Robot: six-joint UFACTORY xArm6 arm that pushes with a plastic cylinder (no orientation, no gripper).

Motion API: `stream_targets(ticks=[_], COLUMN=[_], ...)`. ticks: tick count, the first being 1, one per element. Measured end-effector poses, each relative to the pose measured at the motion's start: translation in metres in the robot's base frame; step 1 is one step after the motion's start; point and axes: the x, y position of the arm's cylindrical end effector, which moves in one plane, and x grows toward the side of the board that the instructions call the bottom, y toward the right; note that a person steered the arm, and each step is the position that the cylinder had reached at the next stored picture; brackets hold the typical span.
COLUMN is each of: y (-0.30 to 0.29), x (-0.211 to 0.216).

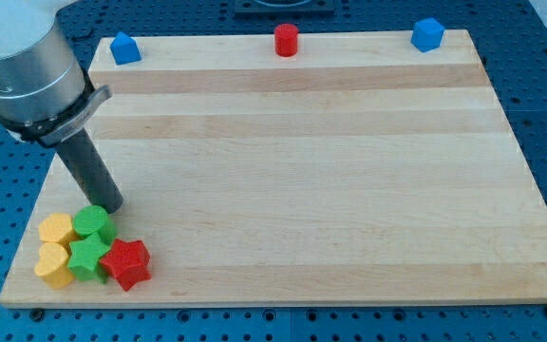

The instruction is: Move your arm closer to the blue triangle

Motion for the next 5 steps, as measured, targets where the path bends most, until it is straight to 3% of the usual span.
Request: stream_targets(ticks=[4,5], y=[0.010,0.011], x=[0.003,-0.042])
